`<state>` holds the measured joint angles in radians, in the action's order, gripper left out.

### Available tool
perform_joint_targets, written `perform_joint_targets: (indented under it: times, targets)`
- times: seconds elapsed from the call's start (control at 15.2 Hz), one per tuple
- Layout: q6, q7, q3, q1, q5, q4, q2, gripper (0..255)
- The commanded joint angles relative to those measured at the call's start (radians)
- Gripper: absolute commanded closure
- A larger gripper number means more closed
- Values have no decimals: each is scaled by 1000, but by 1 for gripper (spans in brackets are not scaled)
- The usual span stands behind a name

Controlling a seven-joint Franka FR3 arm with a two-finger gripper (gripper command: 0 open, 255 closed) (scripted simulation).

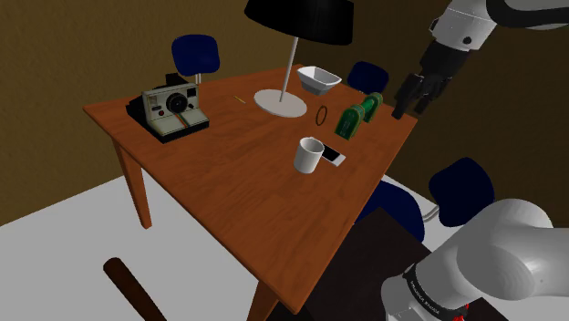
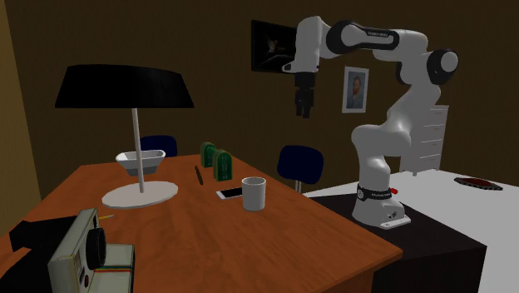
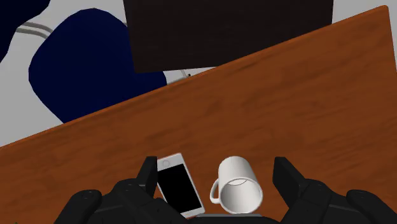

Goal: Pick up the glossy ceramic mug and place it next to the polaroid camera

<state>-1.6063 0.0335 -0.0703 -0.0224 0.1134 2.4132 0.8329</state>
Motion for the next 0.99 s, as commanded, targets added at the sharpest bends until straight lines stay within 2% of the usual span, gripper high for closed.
perform_joint_targets:
  times: [0.0, 0.46, 0.92]
  targets:
    - [0, 0, 0, 0, 0, 0, 0, 0]
    - [-273, 60, 36, 27, -19, 106, -133, 0]
    - [-546, 120, 75, 48, -23, 136, -342, 0]
